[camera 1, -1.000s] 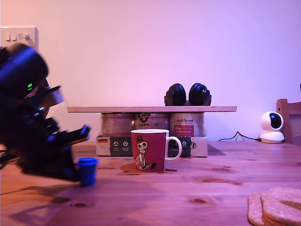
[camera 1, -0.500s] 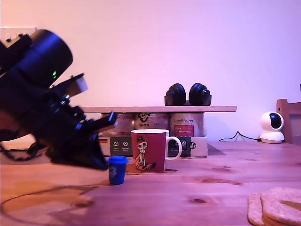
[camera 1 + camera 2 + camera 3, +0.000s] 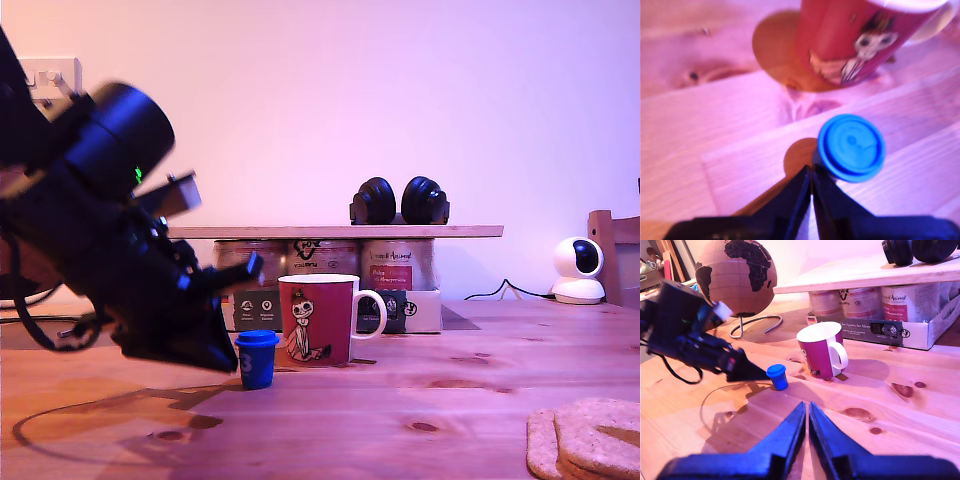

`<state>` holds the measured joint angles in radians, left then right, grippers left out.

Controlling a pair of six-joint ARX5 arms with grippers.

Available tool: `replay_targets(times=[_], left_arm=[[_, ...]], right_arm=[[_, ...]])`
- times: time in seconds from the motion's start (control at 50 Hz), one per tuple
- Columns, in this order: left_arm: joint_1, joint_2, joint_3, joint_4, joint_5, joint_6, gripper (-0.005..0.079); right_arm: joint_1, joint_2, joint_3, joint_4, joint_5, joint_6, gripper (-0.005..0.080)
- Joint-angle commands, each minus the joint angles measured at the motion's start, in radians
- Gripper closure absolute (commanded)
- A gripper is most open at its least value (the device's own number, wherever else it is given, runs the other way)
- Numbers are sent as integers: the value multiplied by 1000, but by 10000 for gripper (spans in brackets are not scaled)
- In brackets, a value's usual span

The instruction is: Slide the blue coffee capsule to the right

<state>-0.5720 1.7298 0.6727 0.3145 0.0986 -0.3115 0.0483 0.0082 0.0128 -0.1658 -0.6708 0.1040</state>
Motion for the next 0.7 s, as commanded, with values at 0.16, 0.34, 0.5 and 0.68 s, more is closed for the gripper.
replay_targets(times=[0.16,0.34,0.5,0.68], left_arm=[[-7,6,45,8,-2,-3,762],[-16,6,55,4,6,-3,762],[-20,6,55,-14,6,-3,762],[-20,6,55,-32,6,-3,762]], right_arm=[[5,-6,-5,4,-1,1,765],[5,-6,-5,4,0,1,765],[5,-6,-5,4,0,1,765],[5,-6,-5,4,0,1,765]])
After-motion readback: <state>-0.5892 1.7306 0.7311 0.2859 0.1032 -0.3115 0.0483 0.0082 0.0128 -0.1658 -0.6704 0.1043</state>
